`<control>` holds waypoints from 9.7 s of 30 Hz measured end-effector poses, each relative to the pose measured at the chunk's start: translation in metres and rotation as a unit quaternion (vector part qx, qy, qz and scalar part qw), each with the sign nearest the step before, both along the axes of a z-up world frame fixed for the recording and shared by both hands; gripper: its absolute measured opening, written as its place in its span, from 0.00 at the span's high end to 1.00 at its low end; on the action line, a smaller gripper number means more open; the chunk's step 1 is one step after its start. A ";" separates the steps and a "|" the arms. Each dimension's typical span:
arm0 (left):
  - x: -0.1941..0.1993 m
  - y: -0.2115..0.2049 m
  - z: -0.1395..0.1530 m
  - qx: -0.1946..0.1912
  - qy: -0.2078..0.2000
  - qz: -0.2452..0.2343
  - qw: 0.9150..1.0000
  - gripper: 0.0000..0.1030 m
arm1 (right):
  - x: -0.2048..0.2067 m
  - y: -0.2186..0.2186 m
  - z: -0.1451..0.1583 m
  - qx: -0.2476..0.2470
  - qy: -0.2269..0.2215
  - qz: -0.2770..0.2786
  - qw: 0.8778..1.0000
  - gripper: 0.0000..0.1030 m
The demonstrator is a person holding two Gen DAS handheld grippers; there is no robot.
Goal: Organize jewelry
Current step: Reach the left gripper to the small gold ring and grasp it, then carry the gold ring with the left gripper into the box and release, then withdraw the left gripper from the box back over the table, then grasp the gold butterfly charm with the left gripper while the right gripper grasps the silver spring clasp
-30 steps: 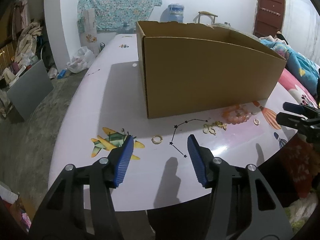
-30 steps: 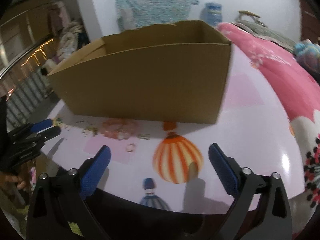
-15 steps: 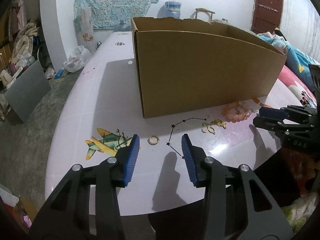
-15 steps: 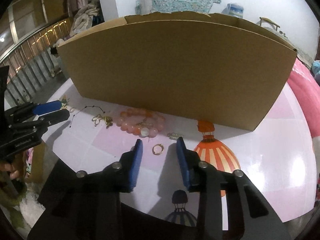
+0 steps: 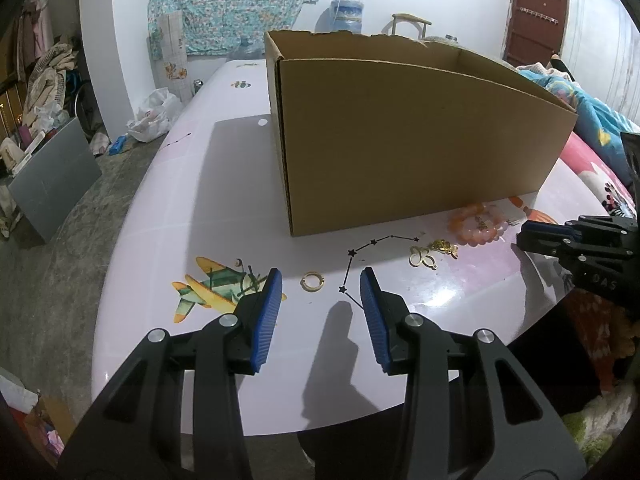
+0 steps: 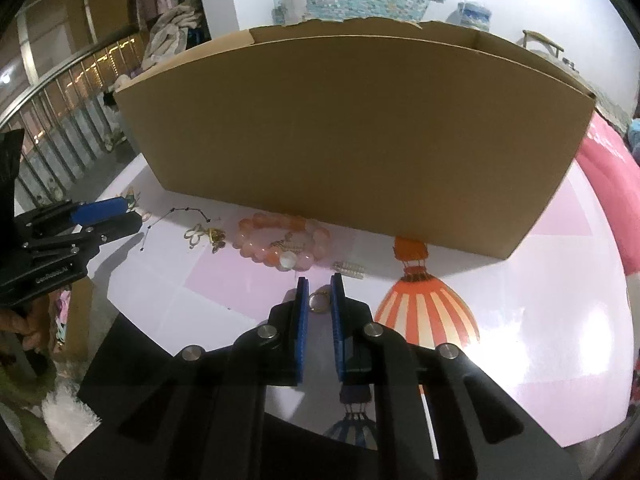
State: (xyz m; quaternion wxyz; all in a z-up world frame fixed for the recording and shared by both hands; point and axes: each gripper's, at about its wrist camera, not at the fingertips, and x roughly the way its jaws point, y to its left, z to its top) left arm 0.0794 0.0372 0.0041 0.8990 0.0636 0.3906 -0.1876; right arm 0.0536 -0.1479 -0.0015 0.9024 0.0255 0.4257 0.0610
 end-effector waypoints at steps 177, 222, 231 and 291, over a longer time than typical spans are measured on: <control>-0.011 -0.017 0.008 0.009 0.029 -0.011 0.999 0.22 | -0.028 -0.047 0.033 0.052 -0.016 -0.041 0.998 0.21; 0.012 -0.056 -0.006 0.038 0.041 -0.115 0.992 0.85 | -0.008 -0.040 0.022 0.065 -0.034 -0.019 0.997 0.35; 0.007 -0.042 -0.001 0.033 0.040 -0.088 0.995 0.85 | -0.007 -0.041 0.024 0.053 -0.034 -0.007 0.998 0.43; 0.013 -0.023 -0.010 0.016 0.040 -0.076 0.996 0.85 | 0.037 -0.006 0.004 -0.052 0.022 0.060 0.997 0.83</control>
